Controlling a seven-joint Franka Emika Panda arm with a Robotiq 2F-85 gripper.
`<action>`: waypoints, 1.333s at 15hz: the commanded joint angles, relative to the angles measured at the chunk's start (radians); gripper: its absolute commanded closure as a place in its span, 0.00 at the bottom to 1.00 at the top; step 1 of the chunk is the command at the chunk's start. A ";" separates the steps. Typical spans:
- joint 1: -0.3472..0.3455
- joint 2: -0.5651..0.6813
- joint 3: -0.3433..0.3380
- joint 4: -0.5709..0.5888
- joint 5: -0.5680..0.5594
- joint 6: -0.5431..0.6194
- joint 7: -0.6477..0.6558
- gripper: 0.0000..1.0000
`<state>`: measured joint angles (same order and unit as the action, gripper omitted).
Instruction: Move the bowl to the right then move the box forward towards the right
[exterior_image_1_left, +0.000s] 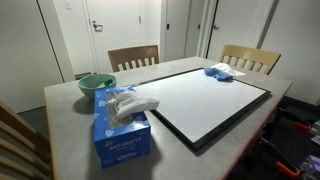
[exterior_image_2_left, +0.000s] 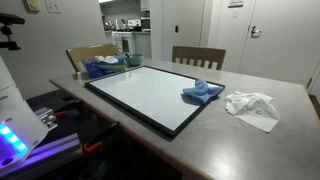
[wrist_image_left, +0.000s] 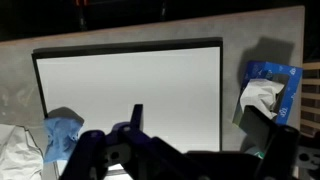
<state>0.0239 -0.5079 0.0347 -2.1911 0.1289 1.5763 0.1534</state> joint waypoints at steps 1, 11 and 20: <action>-0.008 0.001 0.006 0.002 0.002 -0.002 -0.003 0.00; -0.003 0.020 0.008 0.022 -0.040 -0.001 -0.044 0.00; 0.034 0.221 0.021 0.198 -0.091 0.030 -0.232 0.00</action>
<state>0.0366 -0.3865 0.0550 -2.0770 0.0515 1.5905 -0.0137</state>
